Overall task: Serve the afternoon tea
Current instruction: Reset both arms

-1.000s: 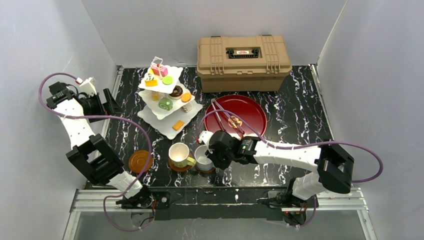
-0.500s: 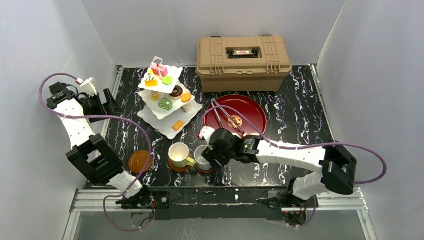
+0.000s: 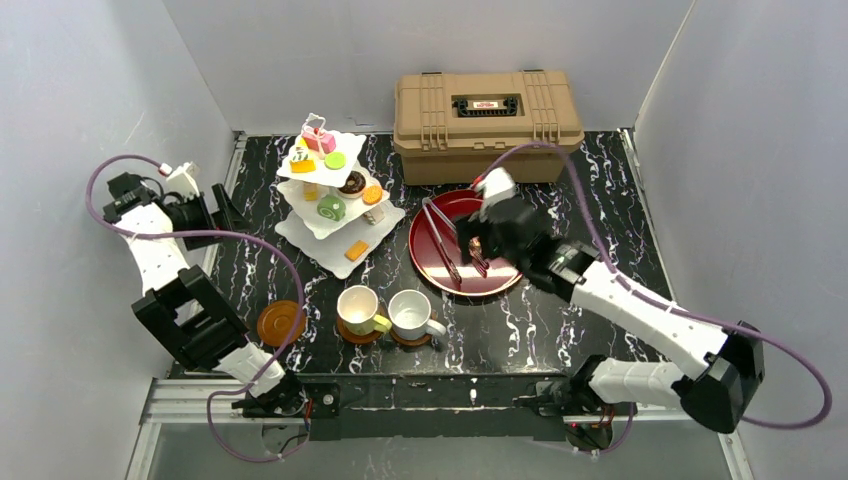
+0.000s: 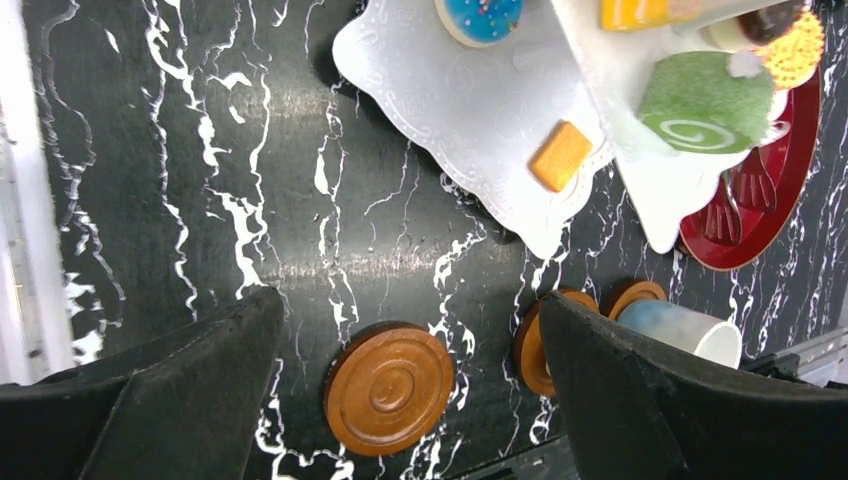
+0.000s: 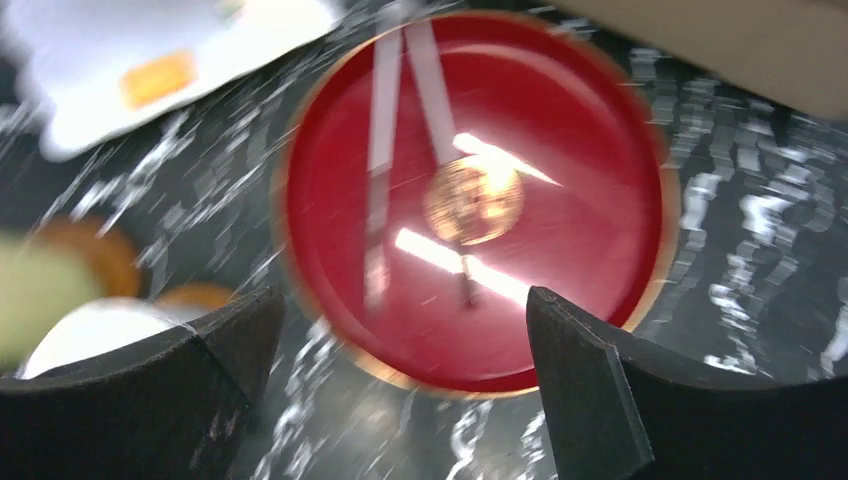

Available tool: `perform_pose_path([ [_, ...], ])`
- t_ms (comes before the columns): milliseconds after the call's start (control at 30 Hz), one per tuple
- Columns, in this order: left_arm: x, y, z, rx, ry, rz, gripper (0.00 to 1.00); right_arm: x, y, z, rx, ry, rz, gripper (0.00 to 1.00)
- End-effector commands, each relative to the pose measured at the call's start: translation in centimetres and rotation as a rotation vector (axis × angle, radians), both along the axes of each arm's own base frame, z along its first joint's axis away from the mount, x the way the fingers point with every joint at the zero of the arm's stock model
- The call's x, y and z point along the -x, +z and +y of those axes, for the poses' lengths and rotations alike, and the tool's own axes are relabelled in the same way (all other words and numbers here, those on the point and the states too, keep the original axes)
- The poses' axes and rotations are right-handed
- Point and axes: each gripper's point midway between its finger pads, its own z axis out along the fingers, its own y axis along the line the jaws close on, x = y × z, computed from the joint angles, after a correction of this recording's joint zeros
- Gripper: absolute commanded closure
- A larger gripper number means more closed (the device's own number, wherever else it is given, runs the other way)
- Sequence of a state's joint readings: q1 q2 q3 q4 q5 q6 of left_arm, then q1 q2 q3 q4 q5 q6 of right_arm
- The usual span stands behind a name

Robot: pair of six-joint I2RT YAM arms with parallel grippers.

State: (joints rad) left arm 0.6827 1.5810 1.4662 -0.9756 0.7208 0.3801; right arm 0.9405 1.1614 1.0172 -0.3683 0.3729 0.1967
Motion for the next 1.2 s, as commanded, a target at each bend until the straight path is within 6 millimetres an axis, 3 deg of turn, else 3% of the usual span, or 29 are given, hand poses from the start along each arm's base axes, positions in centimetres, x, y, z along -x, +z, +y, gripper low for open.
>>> perform_pose_path([
  [0,-0.1,-2.7,-1.7,0.015,-0.01,-0.011,0.02,-7.9,0.0,-8.2,-0.08,-0.415,-0.072,0.02],
  [100,-0.6,-5.3,-3.2,-0.064,-0.04,-0.045,0.02,-10.9,-1.3,-15.2,-0.099,-0.704,-0.162,0.02],
  [233,-1.6,-8.0,-3.7,-0.127,-0.01,-0.144,0.02,-11.7,-4.4,-23.8,-0.08,-1.01,-0.236,0.02],
  [300,-2.2,-9.1,-3.8,-0.162,0.003,-0.223,0.02,-11.8,-6.3,-26.5,-0.036,-1.083,-0.251,0.01],
  [400,-3.4,-8.9,-4.1,-0.212,-0.007,-0.379,0.02,-12.1,-8.8,-29.2,0.069,-1.146,-0.233,0.02],
  [533,-3.9,-8.4,-5.2,-0.18,-0.008,-0.435,0.02,-13.3,-10.8,-30.8,0.06,-1.173,-0.235,0.02],
  [733,-4.0,-8.1,-7.4,-0.192,-0.011,-0.472,0.02,-15.1,-11.5,-30.4,0.011,-1.092,-0.277,0.02],
  [833,-3.9,-8.2,-8.5,-0.193,0.013,-0.478,0.02,-14.7,-11.8,-30.0,0.055,-1.031,-0.264,0.02],
  [933,-3.4,-9.8,-10.5,-0.193,0.008,-0.447,0.02,-13.3,-12.6,-30.0,0.08,-1.004,-0.246,0.02],
  [1033,-3.4,-11.3,-10.9,-0.262,0.014,-0.476,0.02,-12.2,-13.9,-30.4,0.088,-1.014,-0.252,0.02],
  [1167,-4.2,-11.2,-11.6,-0.258,0.007,-0.562,0.02,-12.3,-13.9,-30.3,0.066,-1.009,-0.29,0.02],
])
